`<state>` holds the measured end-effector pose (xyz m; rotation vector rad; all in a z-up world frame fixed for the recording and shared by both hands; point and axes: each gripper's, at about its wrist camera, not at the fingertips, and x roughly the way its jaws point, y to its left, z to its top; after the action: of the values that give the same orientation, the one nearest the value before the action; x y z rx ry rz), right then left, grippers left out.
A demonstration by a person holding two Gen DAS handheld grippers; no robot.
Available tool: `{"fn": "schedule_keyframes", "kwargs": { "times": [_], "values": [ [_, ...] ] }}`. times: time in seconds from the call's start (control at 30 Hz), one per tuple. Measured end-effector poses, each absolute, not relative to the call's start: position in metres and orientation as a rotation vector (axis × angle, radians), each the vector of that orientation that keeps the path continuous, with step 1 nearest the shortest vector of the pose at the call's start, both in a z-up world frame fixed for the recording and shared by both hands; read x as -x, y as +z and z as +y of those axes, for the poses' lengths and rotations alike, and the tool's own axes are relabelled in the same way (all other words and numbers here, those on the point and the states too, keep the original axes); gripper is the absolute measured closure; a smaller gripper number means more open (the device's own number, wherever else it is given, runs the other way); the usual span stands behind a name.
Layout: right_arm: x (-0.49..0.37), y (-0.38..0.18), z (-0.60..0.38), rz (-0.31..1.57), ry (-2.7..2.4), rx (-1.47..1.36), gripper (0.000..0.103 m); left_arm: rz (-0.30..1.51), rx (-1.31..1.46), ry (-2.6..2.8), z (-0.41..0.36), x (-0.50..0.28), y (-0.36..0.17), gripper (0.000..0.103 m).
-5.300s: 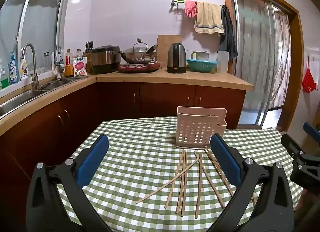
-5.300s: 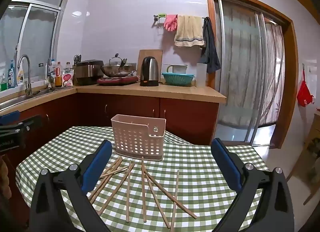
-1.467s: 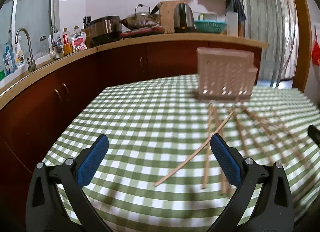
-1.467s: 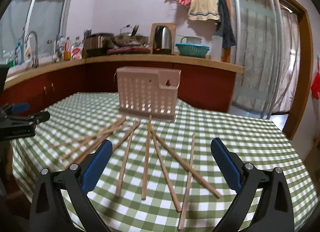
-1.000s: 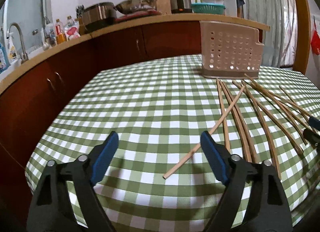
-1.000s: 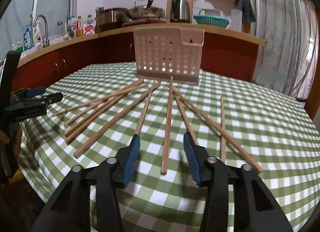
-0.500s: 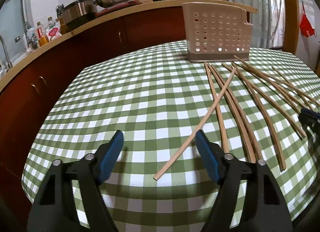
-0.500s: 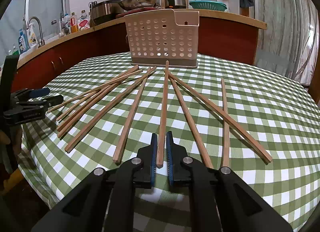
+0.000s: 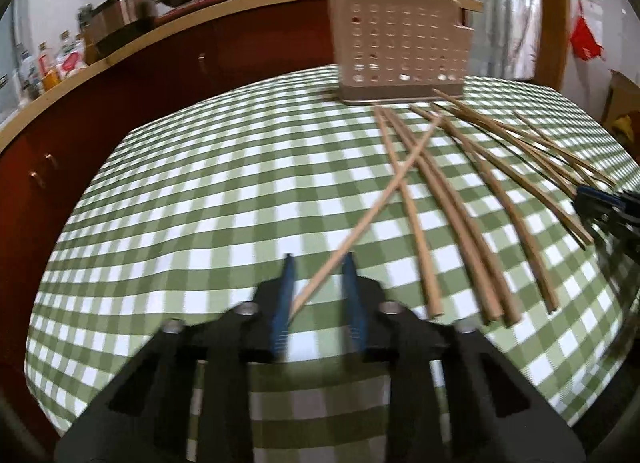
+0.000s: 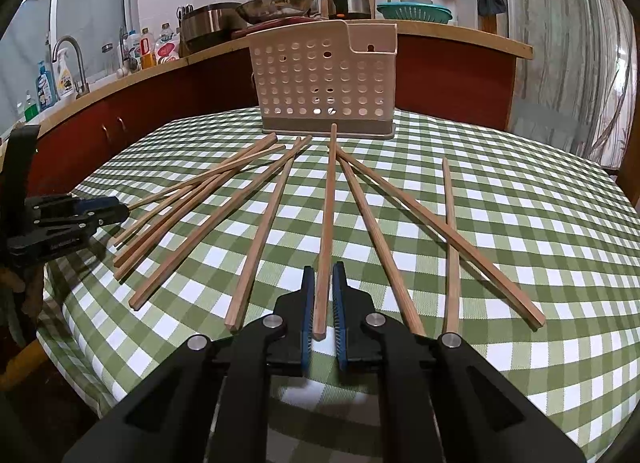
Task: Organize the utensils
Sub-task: 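Lower the left tool to a chopstick and close its fingers on it, then lift the chopstick upright with the left tool while the right tool grasps another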
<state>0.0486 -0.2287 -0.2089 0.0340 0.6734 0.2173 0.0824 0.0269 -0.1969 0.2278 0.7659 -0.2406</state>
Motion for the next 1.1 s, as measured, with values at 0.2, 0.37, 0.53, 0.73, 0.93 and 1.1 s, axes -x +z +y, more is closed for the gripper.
{"fn": "schedule_keyframes", "kwargs": {
  "times": [0.2,0.37,0.53,0.73,0.93,1.1],
  "values": [
    [-0.049,-0.208,-0.23,0.671,0.219,-0.044,0.093,0.797,-0.192,-0.27,0.024,-0.087,-0.195,0.097],
    [-0.049,-0.209,-0.231,0.668,0.221,-0.053,0.093,0.809,-0.192,-0.248,0.019,-0.087,-0.195,0.097],
    [-0.049,-0.21,-0.232,0.668,0.226,-0.063,0.093,0.837,-0.125,-0.187,0.021,-0.085,-0.194,0.085],
    [-0.049,-0.212,-0.234,0.665,0.233,-0.079,0.093,0.839,-0.09,-0.146,0.024,-0.08,-0.194,0.073],
    [-0.049,-0.212,-0.237,0.663,0.232,-0.092,0.093,0.829,-0.081,-0.165,0.017,-0.072,-0.195,0.096],
    [-0.049,-0.212,-0.239,0.662,0.233,-0.095,0.093,0.816,-0.082,-0.154,0.014,-0.067,-0.195,0.097]
  ]
}}
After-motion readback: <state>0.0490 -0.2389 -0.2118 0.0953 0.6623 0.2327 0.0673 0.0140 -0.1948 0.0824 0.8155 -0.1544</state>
